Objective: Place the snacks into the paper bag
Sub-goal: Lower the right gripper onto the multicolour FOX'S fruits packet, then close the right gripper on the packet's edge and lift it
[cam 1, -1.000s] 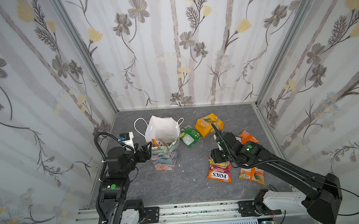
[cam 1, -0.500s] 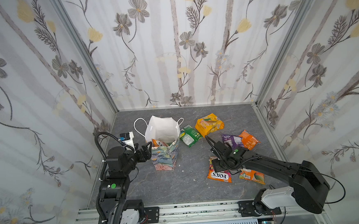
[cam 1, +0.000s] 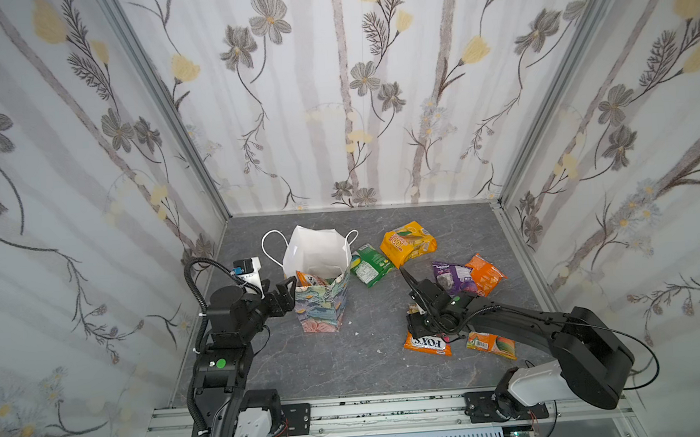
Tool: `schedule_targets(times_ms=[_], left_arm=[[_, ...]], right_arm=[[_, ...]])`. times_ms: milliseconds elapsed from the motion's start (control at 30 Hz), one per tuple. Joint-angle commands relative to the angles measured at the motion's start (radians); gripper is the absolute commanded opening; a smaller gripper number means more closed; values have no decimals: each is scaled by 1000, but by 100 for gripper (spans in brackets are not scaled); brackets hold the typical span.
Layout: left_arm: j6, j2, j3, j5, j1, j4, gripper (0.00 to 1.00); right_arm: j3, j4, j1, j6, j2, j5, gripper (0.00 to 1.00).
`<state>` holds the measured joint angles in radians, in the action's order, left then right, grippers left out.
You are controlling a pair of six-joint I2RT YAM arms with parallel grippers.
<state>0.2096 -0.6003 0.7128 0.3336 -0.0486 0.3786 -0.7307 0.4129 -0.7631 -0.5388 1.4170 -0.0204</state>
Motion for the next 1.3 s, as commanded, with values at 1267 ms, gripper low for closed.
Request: schedule_targets(times_ms=[1267], left_arm=[[2, 4, -3, 10, 0, -33, 81]], right_arm=[[350, -582, 300, -143, -191, -284, 61]])
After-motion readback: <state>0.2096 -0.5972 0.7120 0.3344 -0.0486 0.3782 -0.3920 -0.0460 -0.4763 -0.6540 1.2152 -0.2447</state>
